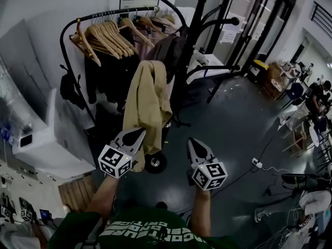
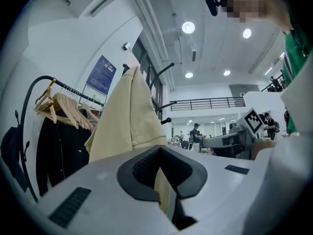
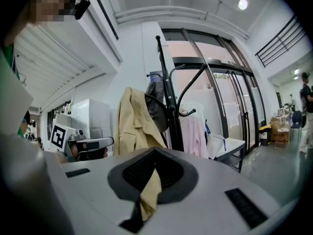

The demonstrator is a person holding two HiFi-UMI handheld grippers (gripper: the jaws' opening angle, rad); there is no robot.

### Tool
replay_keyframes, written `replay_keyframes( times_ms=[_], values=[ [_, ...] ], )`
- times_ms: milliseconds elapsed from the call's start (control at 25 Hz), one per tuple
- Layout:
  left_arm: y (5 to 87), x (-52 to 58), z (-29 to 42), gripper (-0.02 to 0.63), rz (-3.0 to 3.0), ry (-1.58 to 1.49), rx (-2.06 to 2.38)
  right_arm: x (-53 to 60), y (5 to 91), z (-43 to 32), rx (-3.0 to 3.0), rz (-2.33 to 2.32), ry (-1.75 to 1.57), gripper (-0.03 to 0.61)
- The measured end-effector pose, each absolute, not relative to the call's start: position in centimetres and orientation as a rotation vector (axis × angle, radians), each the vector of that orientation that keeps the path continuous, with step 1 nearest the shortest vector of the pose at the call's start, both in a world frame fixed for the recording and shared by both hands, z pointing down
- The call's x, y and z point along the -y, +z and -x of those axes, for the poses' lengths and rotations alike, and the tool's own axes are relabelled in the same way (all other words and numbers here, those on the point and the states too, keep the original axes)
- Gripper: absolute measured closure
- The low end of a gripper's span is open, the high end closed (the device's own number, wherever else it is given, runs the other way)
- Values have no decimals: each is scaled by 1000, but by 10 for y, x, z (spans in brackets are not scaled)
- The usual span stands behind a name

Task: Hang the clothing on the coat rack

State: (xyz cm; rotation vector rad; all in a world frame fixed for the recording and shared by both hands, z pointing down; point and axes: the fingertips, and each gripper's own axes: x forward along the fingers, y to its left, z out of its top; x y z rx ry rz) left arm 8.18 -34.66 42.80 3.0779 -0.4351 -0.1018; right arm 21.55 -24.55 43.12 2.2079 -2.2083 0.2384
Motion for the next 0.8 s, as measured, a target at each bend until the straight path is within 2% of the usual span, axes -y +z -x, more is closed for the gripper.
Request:
replay_keyframes(
  times_ms=[800],
  values=[
    [434, 352, -88, 611, -3085, -72, 438, 249, 433, -223, 2188, -2217, 220, 571]
  ],
)
